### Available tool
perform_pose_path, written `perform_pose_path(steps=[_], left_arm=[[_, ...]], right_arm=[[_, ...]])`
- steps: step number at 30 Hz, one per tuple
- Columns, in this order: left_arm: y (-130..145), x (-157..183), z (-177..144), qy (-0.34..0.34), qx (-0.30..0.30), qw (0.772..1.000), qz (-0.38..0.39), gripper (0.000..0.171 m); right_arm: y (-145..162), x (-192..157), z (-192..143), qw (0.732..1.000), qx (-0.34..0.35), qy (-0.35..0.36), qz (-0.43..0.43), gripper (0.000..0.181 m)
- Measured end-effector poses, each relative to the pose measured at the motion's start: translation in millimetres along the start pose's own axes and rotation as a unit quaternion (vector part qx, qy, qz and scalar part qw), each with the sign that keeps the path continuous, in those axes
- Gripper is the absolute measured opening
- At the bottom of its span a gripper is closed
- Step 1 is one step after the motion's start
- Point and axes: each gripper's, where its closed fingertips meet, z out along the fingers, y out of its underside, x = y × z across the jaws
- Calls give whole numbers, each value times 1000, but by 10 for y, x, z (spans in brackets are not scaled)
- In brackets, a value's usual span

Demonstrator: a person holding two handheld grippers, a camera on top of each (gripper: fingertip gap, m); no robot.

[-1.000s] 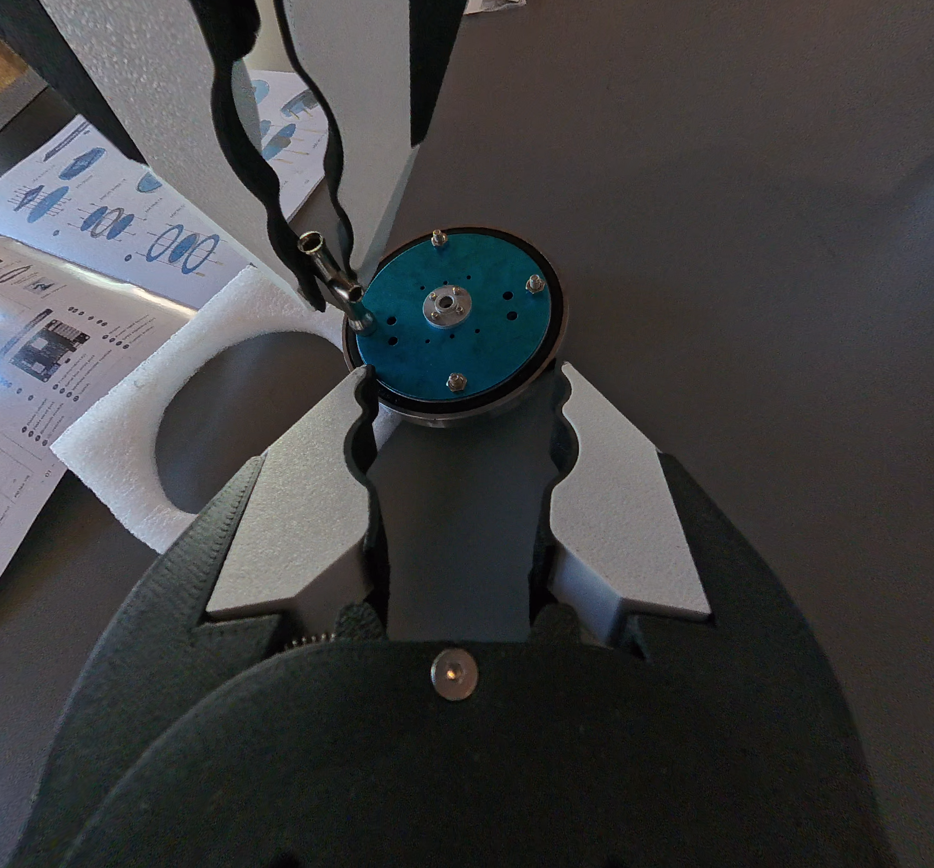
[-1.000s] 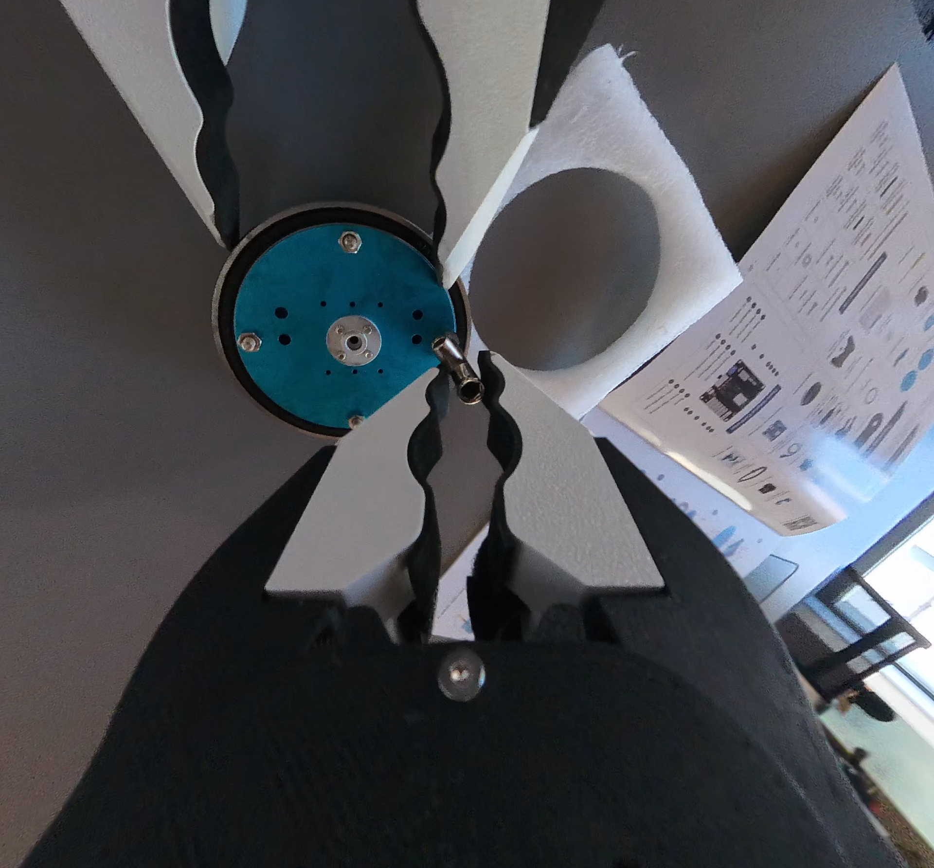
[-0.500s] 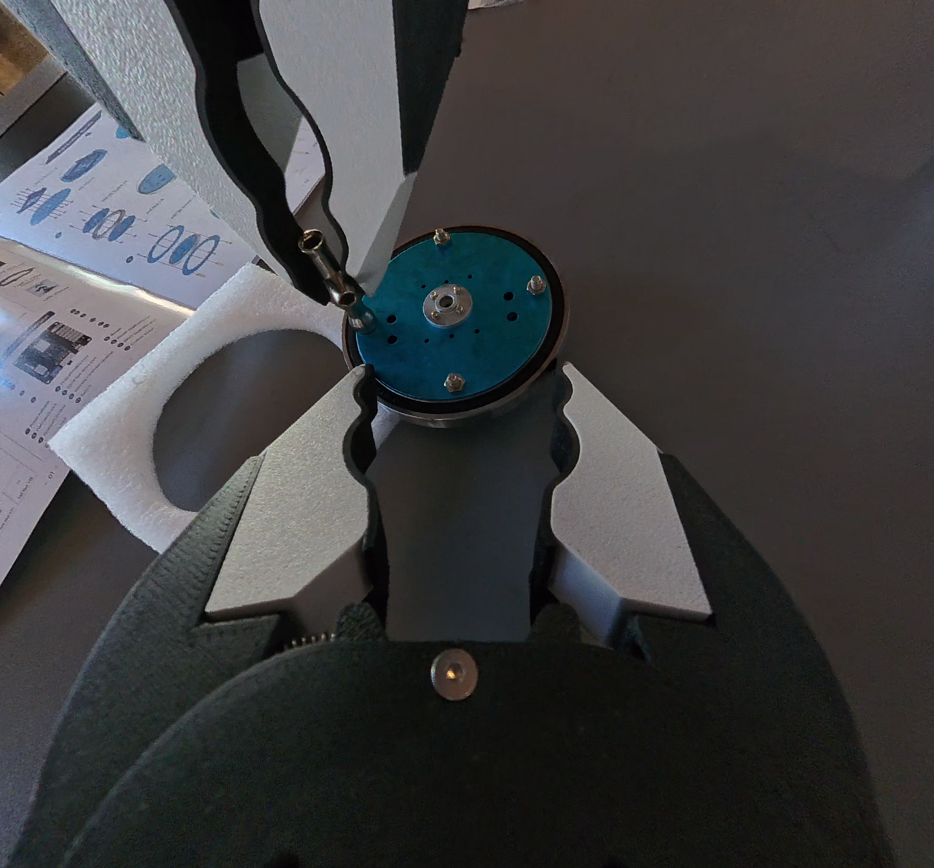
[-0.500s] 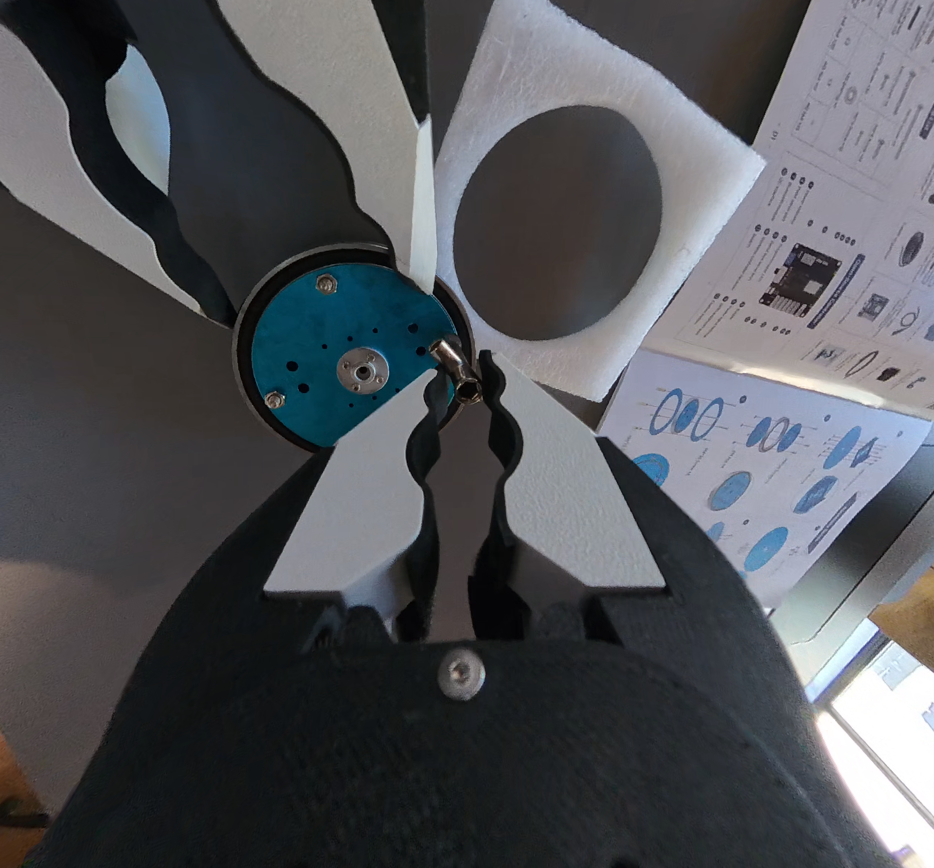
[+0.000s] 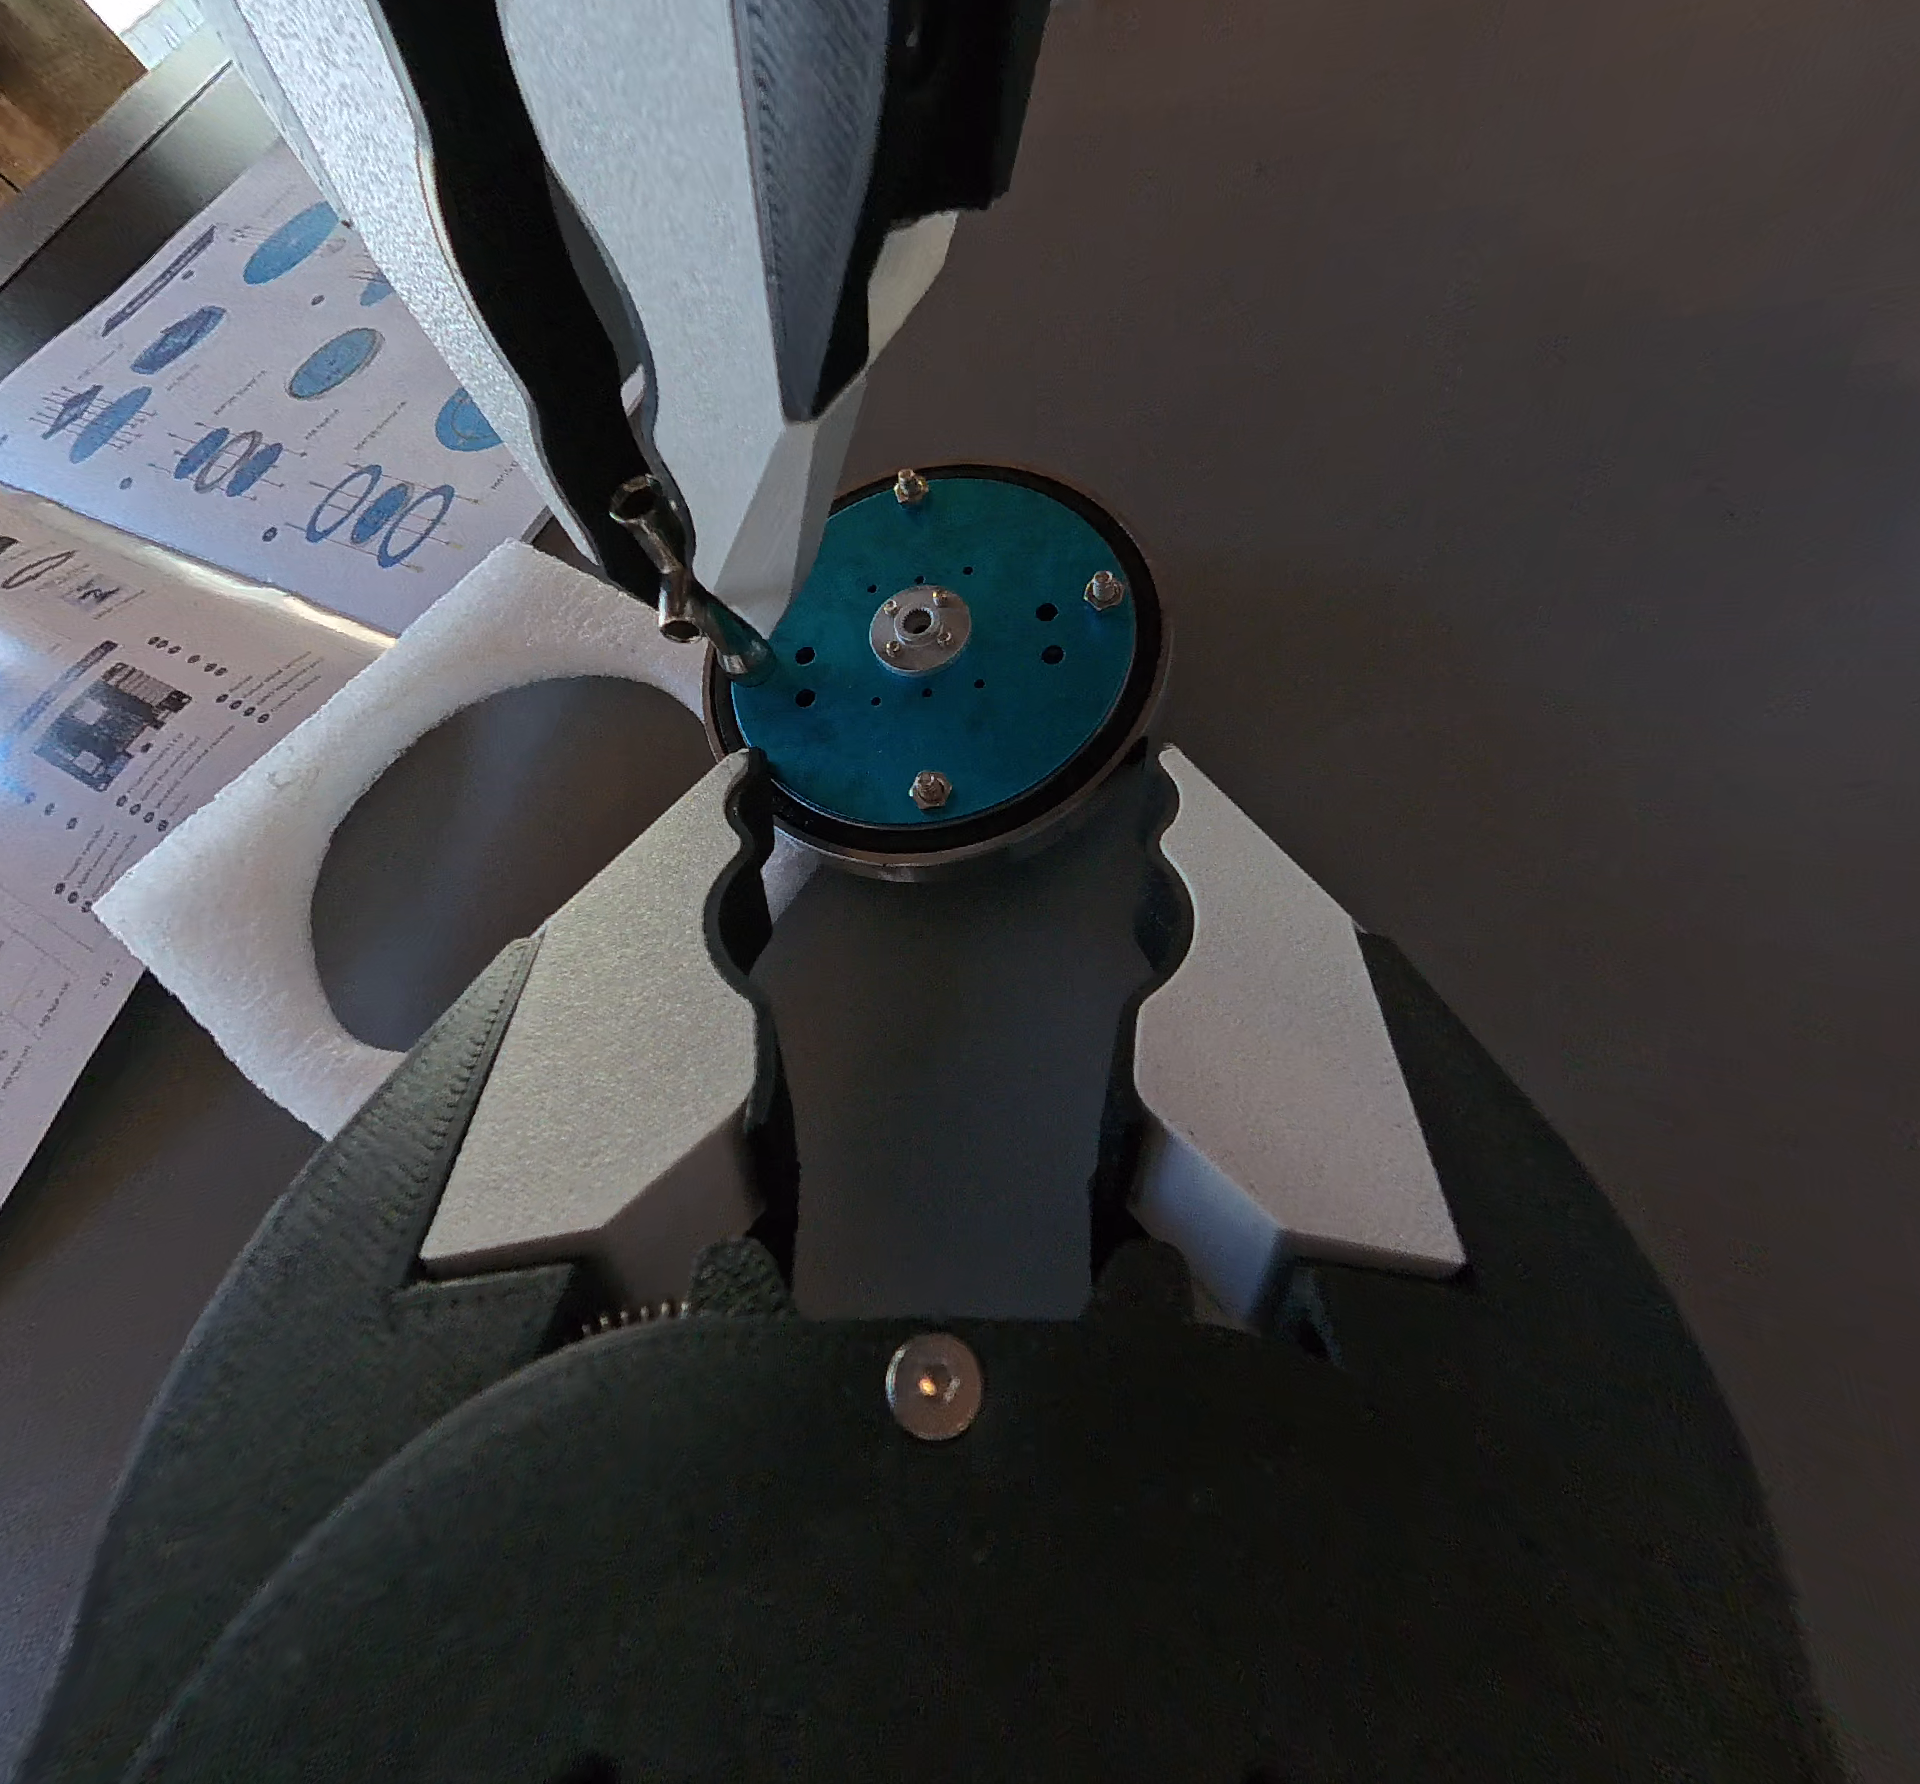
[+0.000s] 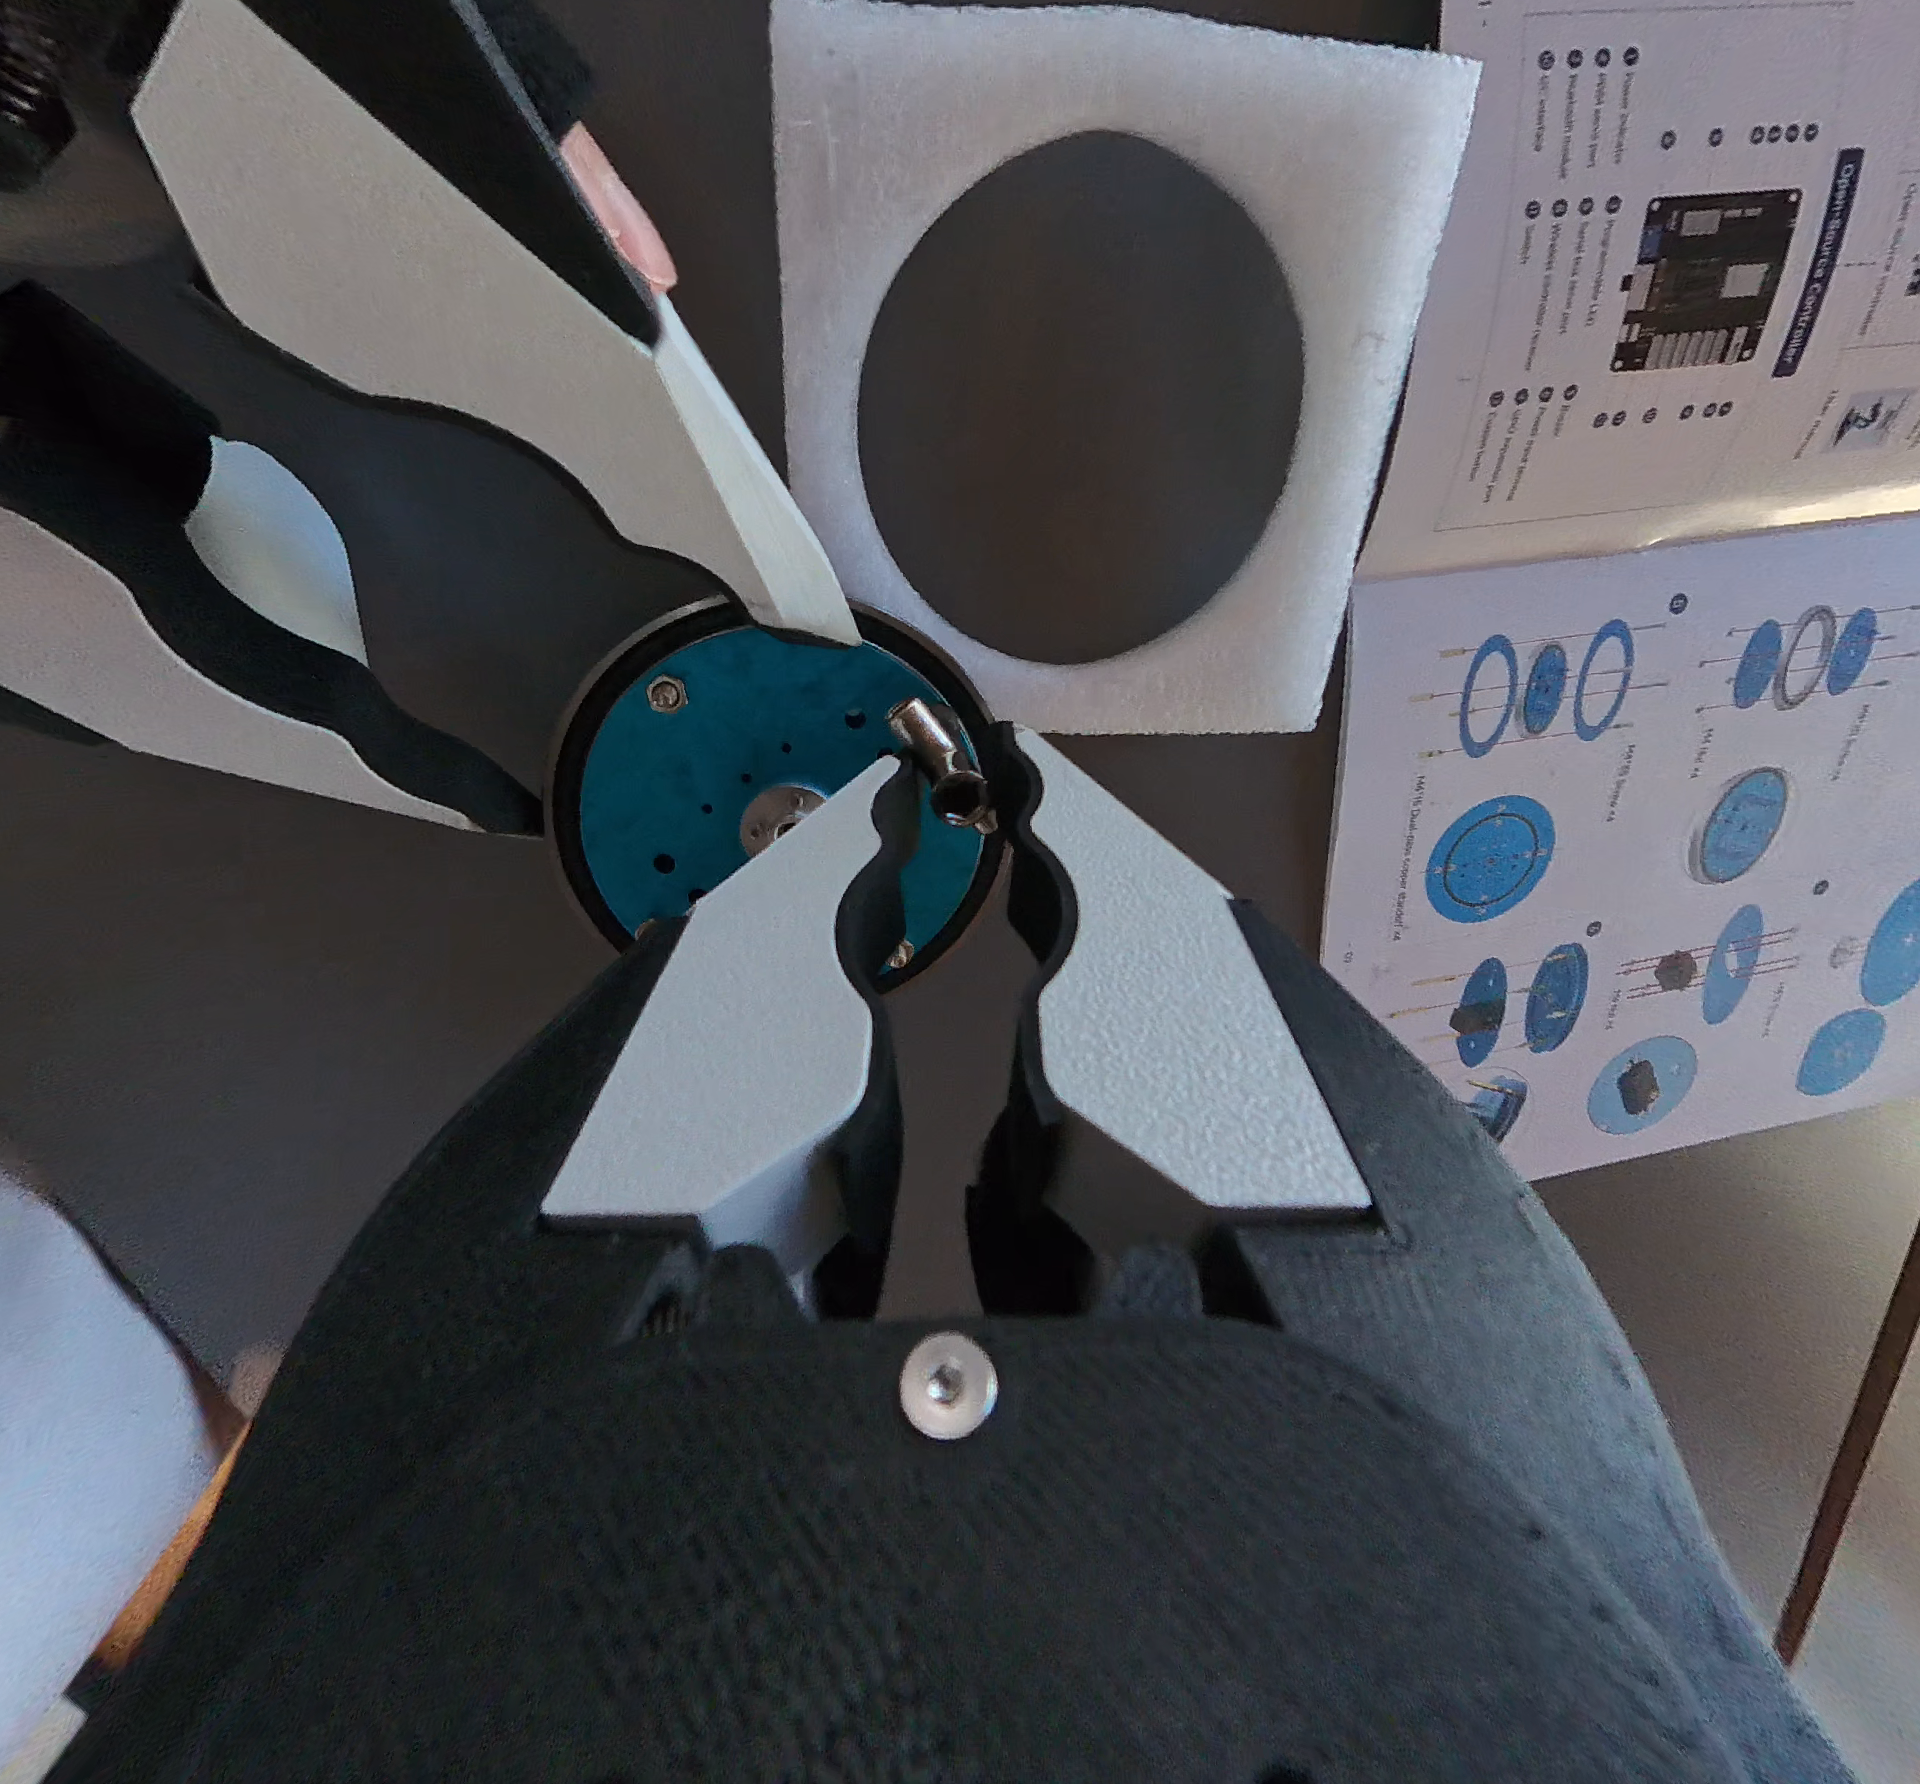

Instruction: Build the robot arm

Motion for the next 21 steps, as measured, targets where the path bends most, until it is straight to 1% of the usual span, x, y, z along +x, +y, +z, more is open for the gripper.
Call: perform_pose_path(steps=[3, 7, 11, 15, 21], left_arm=[[-2, 2, 4, 0, 0, 1000, 0, 71], [-3, -1, 5, 3, 0, 1000, -4, 71], [-8, 8, 16, -6, -1, 1000, 3, 71], [-9, 7, 19, -5, -1, 1000, 1, 71], [-10, 7, 21, -6, -2, 1000, -3, 70]], right_arm=[[10, 4, 0, 1000, -7, 6, 25, 14], [-2, -17, 15, 991, 9, -25, 134, 11], [3, -37, 13, 977, 32, -20, 212, 9], [0, -23, 13, 972, 50, 1, 229, 9], [5, -15, 15, 961, 52, 18, 270, 9]])
